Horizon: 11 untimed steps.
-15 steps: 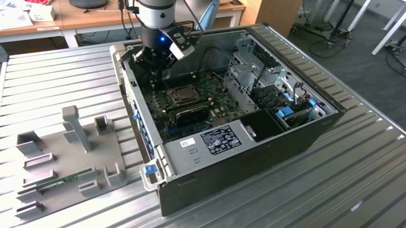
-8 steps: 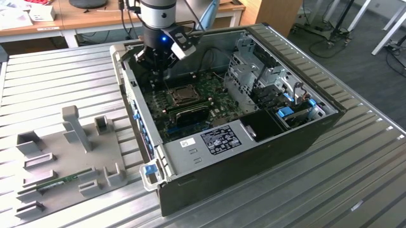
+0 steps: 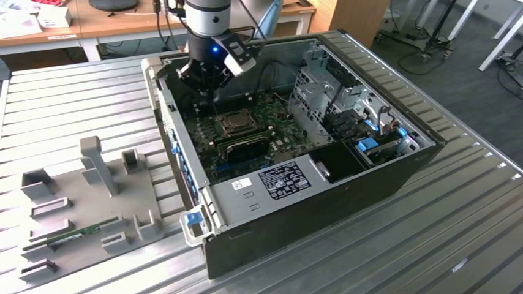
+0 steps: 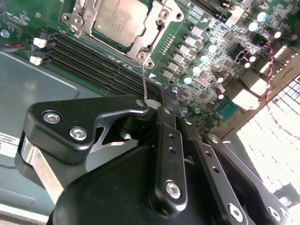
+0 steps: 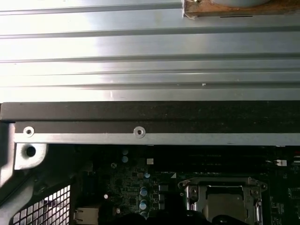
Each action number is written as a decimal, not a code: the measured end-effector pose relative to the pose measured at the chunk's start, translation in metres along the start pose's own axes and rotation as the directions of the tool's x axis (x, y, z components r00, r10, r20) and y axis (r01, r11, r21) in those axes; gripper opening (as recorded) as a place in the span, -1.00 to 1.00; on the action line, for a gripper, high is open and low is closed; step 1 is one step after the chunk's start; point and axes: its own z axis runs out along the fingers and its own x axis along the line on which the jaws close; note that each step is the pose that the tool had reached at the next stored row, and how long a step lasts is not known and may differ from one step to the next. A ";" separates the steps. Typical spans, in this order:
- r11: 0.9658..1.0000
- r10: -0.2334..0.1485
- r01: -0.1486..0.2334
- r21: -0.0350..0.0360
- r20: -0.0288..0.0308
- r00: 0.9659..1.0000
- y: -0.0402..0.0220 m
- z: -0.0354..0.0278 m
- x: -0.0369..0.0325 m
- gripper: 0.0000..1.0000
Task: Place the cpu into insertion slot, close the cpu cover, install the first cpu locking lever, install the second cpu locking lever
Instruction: 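Install the first cpu locking lever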
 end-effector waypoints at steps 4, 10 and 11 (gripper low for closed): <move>1.000 0.000 0.000 0.000 0.000 1.000 0.0000 0.0000 -0.0054 -0.80; 1.000 0.000 0.000 0.000 0.000 1.000 0.0001 0.0001 -0.0143 -0.80; 1.000 0.000 0.000 0.000 0.000 1.000 0.0001 0.0001 -0.0158 -0.80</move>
